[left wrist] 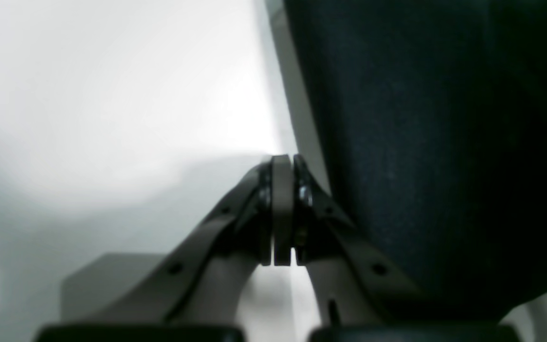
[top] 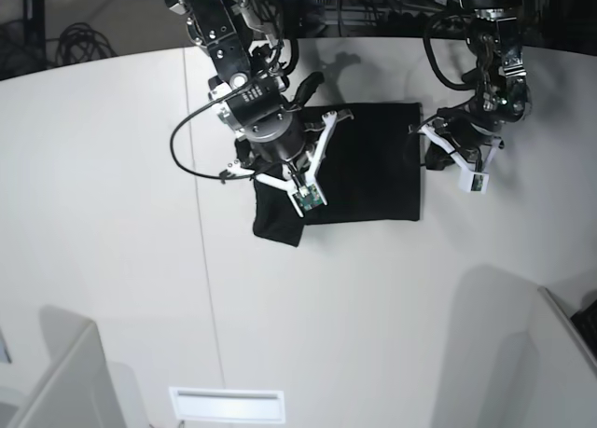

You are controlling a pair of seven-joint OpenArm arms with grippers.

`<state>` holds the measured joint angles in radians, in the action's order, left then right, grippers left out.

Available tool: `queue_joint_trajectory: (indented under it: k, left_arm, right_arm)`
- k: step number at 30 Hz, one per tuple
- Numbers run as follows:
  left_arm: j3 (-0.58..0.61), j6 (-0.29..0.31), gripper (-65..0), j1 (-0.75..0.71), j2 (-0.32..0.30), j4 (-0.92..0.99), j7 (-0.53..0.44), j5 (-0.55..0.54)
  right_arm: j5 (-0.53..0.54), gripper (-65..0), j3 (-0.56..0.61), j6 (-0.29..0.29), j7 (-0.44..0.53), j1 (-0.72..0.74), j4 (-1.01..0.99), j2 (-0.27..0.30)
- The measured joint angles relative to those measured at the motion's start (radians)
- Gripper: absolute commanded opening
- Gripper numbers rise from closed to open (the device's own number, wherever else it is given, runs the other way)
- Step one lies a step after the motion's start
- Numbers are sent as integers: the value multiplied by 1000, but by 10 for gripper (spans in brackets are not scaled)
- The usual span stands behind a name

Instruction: Fold the T-shirt properly

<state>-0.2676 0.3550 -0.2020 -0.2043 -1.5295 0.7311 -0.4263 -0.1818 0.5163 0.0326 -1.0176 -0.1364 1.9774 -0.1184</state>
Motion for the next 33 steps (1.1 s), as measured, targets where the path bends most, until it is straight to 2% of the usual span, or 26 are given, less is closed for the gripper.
queue_joint_trajectory:
  k: [3, 9, 12, 16, 21, 26, 33]
  left_arm:
    - [0, 0, -650, 0, 2, 0, -2, 3]
    - [2, -1, -650, 0, 2, -2, 0, 4]
    - [47, -15, -650, 4, -4, -3, -8, 11]
    - [63, -14, -650, 5, 2, -4, -13, 11]
    - [57, -11, -650, 5, 2, -4, -13, 10]
    - [55, -12, -650, -2, 1, -35, 15, 21]
    - [55, -15, -650, -16, -1, -61, 35, 31]
  right_arm:
    - [-9, -650, 44, -37, 0, 5, 0, 2]
    - [-2, -650, 75, -40, 42, 5, 0, 2]
    - [-2, -650, 75, -41, 48, 14, -2, 0]
    - [101, -650, 75, -41, 61, 22, -2, -1]
    - [175, -650, 75, -42, 70, 34, -17, -1]
    - [261, -650, 70, -44, 167, 44, -109, -1]
    - [263, -650, 72, -45, 244, 55, -206, 0]
